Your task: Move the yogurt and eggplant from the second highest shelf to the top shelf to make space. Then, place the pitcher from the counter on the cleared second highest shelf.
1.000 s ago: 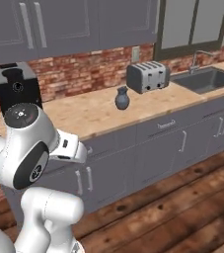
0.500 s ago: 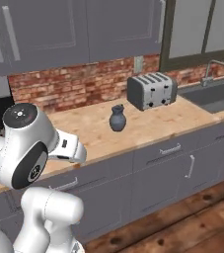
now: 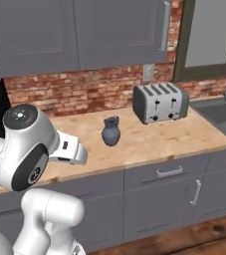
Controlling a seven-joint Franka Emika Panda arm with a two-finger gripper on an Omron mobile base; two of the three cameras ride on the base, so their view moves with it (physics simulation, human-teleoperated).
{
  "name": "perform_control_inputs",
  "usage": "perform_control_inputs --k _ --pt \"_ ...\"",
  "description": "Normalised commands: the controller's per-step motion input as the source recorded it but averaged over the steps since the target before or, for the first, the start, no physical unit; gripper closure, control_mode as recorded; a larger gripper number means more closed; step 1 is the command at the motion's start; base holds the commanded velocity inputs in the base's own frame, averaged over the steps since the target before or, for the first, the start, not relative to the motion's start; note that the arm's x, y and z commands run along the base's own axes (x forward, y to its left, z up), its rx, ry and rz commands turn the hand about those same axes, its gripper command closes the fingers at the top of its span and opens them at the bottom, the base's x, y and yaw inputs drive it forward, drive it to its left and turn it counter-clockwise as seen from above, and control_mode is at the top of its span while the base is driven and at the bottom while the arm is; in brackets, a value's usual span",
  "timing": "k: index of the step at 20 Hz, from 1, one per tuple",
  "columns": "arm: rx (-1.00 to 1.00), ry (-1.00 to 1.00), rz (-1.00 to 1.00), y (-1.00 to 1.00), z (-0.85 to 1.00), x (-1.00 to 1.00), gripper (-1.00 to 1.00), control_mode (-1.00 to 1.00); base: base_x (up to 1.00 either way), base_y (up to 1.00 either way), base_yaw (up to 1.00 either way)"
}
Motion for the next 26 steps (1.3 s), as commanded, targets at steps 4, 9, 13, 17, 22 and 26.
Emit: perform_control_inputs --k 4,9,13,17,22,26 --pt "0.0 0.0 0.0 0.0 0.0 0.0 -1.0 1.0 0.39 -0.51 0.37" --pt "0.0 0.0 0.0 0.0 0.0 0.0 -1.0 1.0 0.42 -0.51 0.39" --pt "0.0 0.0 0.0 0.0 0.0 0.0 -1.0 1.0 0.42 -0.53 0.41" --pt "0.0 0.0 0.0 0.0 0.0 0.0 -1.0 1.0 0.43 -0.55 0.42" --pt "0.0 0.0 0.0 0.0 0.0 0.0 -1.0 1.0 0.45 -0.53 0.43" --pt "0.0 0.0 0.0 0.0 0.0 0.0 -1.0 1.0 0.43 -0.49 0.45"
